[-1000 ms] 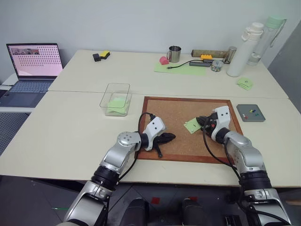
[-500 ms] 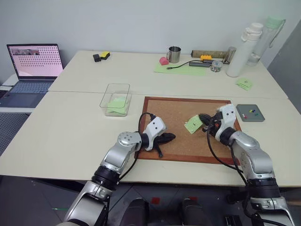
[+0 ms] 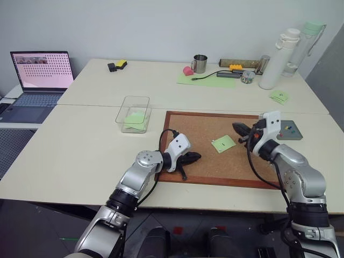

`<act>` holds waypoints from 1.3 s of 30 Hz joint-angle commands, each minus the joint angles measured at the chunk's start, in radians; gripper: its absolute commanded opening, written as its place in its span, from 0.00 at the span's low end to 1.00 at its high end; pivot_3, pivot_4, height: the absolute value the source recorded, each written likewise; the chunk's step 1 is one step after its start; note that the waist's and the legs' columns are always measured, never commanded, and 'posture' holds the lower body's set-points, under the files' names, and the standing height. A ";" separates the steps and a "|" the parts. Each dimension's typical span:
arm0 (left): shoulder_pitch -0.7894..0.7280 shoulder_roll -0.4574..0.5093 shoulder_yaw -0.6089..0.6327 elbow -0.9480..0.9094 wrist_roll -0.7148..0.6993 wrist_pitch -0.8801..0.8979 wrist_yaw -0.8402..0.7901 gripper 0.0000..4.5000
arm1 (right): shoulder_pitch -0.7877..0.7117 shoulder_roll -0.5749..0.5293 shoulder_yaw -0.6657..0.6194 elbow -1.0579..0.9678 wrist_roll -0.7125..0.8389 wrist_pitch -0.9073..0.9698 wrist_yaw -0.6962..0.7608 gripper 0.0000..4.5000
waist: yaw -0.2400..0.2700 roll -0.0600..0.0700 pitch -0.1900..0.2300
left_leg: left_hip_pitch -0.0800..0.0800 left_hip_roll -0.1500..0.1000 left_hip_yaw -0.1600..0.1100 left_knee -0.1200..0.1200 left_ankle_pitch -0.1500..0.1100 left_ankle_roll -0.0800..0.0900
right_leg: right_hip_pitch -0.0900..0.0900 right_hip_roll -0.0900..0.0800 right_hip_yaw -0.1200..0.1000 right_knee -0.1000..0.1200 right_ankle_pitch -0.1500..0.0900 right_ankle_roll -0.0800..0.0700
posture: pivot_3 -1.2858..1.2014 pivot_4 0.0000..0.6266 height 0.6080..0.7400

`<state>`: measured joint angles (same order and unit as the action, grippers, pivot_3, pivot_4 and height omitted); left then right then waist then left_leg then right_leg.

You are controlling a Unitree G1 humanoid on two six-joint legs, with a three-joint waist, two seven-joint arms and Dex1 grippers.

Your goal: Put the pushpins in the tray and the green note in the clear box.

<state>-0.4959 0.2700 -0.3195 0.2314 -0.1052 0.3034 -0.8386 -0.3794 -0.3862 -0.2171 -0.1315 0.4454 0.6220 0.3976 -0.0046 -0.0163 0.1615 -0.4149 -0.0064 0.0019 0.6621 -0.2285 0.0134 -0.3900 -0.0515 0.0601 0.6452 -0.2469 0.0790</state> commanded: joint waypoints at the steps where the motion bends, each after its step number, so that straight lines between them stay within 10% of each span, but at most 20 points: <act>1: 0.031 0.008 -0.034 0.014 0.033 0.039 -0.001 0.00 | -0.055 -0.077 -0.088 0.116 -0.065 -0.075 -0.061 0.00 | 0.001 0.000 0.000 | 0.000 0.000 0.000 0.000 0.000 0.000 | 0.000 0.000 0.000 0.000 0.000 0.000 | 0.52 0.24 1.00; 16: 0.130 0.049 -0.044 -0.144 0.034 0.111 0.005 0.00 | -0.407 -0.241 -0.141 1.030 -0.188 -0.415 -0.074 0.00 | -0.026 0.001 0.000 | 0.000 -0.001 0.001 -0.004 0.000 0.000 | 0.000 0.000 0.001 -0.002 -0.001 0.000 | 0.52 0.24 1.00; 23: 0.144 0.065 -0.030 -0.177 0.031 0.139 0.017 0.00 | -0.432 -0.236 -0.142 1.106 -0.176 -0.461 -0.046 0.33 | -0.028 0.001 0.000 | 0.000 -0.001 0.001 -0.004 0.000 0.000 | 0.001 0.000 0.001 -0.002 -0.001 0.000 | 0.52 0.24 1.00; 31: 0.116 0.057 -0.029 -0.152 0.030 0.136 0.016 0.00 | -0.397 -0.224 -0.153 1.002 -0.142 -0.463 -0.008 0.76 | -0.028 0.001 0.000 | 0.000 -0.001 0.001 -0.004 0.000 0.000 | 0.001 0.000 0.001 -0.002 -0.001 0.000 | 0.52 0.24 1.00; 39: 0.108 0.058 -0.031 -0.136 0.029 0.124 0.011 0.00 | -0.022 -0.157 -0.036 0.223 0.033 -0.208 0.197 0.76 | -0.024 0.001 0.000 | 0.000 0.000 -0.002 -0.004 0.000 0.000 | 0.001 0.000 -0.001 -0.001 -0.001 0.001 | 0.52 0.24 1.00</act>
<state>-0.4064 0.3176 -0.3280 0.0490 -0.0938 0.4061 -0.8235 -0.4606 -0.5499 -0.2803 0.2971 0.4212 0.3449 0.5706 -0.0282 -0.0150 0.1612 -0.4148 -0.0063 -0.0004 0.6583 -0.2290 0.0138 -0.3889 -0.0519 0.0589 0.6445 -0.2480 0.0795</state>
